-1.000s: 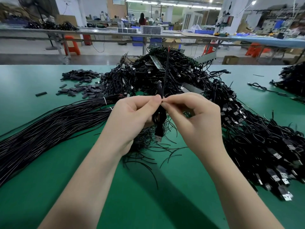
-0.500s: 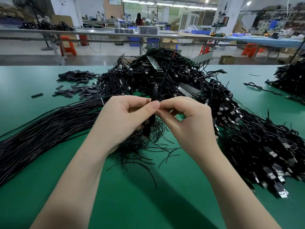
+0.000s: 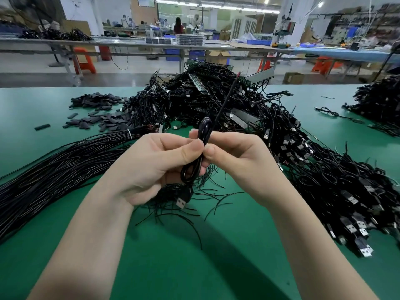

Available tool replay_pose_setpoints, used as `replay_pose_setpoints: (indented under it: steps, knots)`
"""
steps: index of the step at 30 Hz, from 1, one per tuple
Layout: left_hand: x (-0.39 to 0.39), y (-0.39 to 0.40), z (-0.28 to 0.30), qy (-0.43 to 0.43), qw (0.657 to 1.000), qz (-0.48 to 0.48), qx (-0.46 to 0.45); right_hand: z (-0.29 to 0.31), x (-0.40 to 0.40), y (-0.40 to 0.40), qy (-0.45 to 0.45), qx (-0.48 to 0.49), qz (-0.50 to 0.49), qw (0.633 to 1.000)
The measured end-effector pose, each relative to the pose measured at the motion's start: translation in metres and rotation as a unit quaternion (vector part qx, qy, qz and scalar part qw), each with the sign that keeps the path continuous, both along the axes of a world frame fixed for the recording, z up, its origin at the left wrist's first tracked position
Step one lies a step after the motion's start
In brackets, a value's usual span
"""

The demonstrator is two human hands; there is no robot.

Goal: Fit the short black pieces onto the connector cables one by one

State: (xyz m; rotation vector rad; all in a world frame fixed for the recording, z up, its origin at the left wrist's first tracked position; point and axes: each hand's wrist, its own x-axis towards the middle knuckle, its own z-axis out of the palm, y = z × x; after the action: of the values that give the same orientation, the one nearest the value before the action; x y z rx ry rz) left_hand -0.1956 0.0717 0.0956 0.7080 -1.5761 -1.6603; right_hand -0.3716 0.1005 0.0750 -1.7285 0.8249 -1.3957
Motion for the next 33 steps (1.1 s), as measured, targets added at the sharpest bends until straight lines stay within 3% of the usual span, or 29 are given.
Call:
replay_pose_setpoints:
  steps: [5,9,15,17,20,22,23,25,29,33]
  knots:
    - [0.006,-0.005,-0.002,-0.002,0.999,-0.03,0.017,-0.003,0.009,0.002,-0.004,-0.004,-0.014,1.0]
    - [0.003,-0.004,-0.001,-0.012,1.0,0.002,0.015,-0.005,0.02,0.004,-0.09,-0.021,-0.063,0.994]
    - [-0.013,0.001,-0.006,-0.158,0.972,0.131,-0.113,0.005,-0.001,0.022,-0.105,0.012,-0.266,0.958]
    - [-0.014,0.002,-0.005,-0.186,0.952,0.187,-0.154,0.014,-0.047,0.031,0.009,0.012,-0.432,0.902]
    - [-0.01,0.005,0.0,-0.165,0.935,0.246,-0.196,0.017,-0.13,0.04,0.328,0.077,-0.638,0.693]
    - [-0.008,0.007,0.004,-0.139,0.93,0.265,-0.213,-0.002,-0.159,0.04,0.469,0.267,-0.614,0.576]
    - [-0.008,0.006,0.005,-0.136,0.928,0.271,-0.218,-0.016,-0.166,0.039,0.501,0.358,-0.575,0.539]
    - [-0.008,0.0,0.004,-0.151,0.918,0.286,-0.229,-0.037,-0.177,0.04,0.497,0.425,-0.537,0.532]
    - [0.01,-0.033,-0.011,-0.247,0.878,0.331,-0.242,-0.036,-0.204,0.042,0.422,0.43,-0.558,0.571]
    - [0.054,-0.072,-0.051,-0.451,0.789,0.336,-0.246,-0.055,-0.207,0.047,0.442,0.421,-0.534,0.585]
